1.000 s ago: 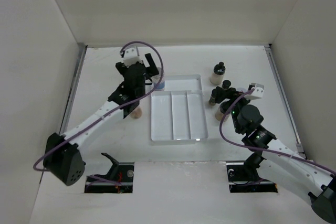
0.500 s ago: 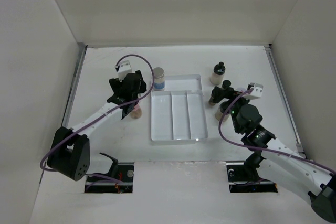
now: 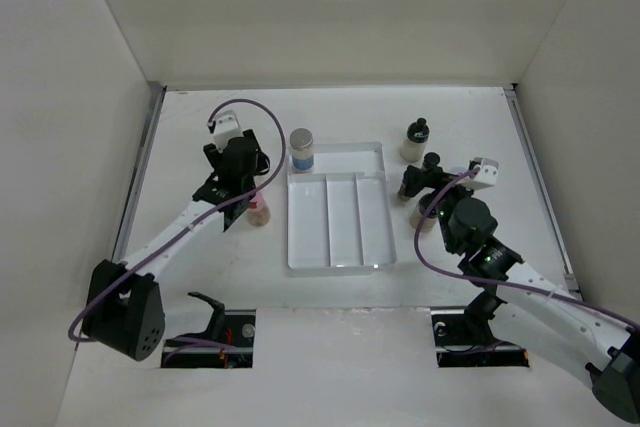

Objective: Organize the condiment bottles

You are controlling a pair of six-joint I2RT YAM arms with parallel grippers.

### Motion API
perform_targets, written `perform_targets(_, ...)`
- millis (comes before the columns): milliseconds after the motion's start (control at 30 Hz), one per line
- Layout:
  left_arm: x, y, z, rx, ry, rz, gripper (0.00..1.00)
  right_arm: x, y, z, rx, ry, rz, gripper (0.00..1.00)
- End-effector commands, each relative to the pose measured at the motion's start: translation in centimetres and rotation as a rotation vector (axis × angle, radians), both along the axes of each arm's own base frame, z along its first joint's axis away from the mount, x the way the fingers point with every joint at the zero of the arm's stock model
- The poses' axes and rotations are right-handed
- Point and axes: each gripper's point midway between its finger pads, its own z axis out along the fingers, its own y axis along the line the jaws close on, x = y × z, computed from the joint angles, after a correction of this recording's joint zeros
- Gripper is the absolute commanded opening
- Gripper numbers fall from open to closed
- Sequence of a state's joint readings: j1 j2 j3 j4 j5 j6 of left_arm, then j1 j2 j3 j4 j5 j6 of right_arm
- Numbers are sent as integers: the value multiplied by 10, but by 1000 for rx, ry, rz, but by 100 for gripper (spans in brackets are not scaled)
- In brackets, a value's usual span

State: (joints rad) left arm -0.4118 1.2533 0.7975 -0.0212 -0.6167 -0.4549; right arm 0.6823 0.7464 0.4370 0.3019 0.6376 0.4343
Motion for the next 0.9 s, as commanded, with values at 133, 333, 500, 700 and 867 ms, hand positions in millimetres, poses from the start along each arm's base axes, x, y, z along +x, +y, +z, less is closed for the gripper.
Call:
perform_targets(133, 0, -18, 200, -117, -486, -19, 37, 2, 6, 32, 58, -71, 14, 91)
perform_targets(333, 18, -95, 230, -155, -506, -172, 37, 0, 4, 33, 65, -78, 14, 91)
perform_targets(500, 33, -167, 221, -146, -468, -292, 37, -1, 4, 35, 66, -82, 14, 90)
perform_targets(700, 47, -221, 179, -98, -395, -365, 37, -3, 1, 37, 73, -90, 13, 90)
perform_targets(867, 51, -237, 137, -48, -327, -381, 37, -4, -1, 39, 80, -98, 10, 90)
